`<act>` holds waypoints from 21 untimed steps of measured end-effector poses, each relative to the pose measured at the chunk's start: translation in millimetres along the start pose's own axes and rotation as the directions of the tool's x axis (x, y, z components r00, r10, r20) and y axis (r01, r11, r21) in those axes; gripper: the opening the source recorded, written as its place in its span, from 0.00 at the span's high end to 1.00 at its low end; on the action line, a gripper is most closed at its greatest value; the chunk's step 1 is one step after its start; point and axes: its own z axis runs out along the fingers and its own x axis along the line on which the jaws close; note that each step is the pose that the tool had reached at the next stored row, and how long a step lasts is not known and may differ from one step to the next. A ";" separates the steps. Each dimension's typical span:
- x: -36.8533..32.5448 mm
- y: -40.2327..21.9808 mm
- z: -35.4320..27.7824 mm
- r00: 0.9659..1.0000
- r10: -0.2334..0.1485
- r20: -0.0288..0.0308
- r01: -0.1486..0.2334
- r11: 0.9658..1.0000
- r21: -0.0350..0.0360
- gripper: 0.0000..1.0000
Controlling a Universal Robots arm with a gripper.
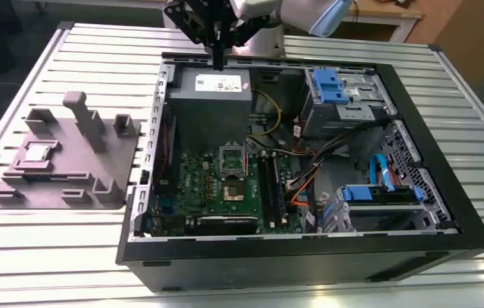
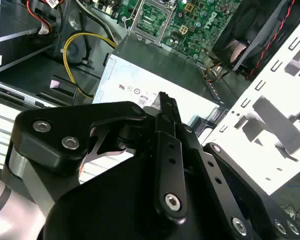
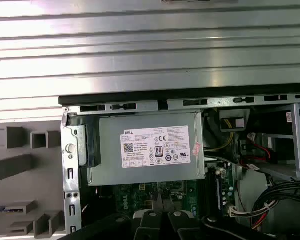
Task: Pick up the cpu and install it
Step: 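Reach for the cpu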
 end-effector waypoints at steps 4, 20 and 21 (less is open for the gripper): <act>0.0 0.0 -0.1 1.000 0.000 0.000 0.000 1.000 0.000 0.90; 3.9 -0.3 -0.2 1.000 0.000 0.000 0.000 1.000 0.000 0.90; 4.0 -0.3 -0.2 1.000 0.000 0.000 0.000 1.000 0.000 0.90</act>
